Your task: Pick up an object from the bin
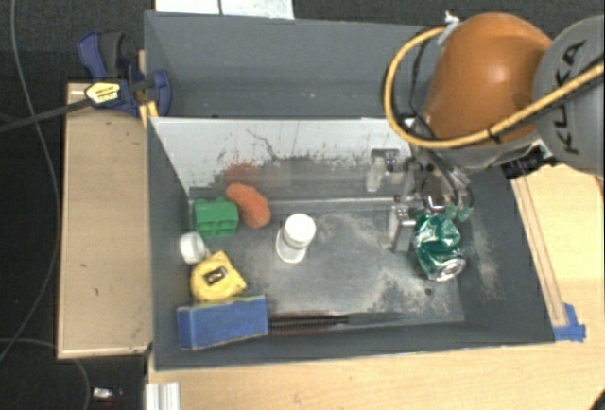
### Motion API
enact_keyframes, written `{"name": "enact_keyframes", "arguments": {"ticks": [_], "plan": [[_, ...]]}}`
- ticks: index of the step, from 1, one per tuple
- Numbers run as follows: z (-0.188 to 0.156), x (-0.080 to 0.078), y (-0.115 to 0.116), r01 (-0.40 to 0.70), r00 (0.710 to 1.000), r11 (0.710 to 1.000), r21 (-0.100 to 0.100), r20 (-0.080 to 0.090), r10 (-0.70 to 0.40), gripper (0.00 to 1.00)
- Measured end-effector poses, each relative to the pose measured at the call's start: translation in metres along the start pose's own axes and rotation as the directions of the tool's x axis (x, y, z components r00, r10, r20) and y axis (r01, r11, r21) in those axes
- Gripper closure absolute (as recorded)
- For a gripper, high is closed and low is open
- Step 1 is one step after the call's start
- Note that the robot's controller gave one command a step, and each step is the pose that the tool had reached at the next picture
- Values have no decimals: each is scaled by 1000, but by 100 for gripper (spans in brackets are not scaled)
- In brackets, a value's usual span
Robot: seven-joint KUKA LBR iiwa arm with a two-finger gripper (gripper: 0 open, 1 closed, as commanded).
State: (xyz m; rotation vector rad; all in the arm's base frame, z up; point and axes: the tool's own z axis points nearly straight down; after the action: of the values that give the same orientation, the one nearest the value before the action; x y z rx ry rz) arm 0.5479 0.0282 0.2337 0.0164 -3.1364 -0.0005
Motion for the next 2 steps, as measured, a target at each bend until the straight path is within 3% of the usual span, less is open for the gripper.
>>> {"name": "enact_keyframes", "arguments": {"ticks": [1,2], "plan": [[-5,-1,0,-1,1000,1000,0,8,1,0],[8,-10,-32,130,991,991,0,10,-130,0]]}}
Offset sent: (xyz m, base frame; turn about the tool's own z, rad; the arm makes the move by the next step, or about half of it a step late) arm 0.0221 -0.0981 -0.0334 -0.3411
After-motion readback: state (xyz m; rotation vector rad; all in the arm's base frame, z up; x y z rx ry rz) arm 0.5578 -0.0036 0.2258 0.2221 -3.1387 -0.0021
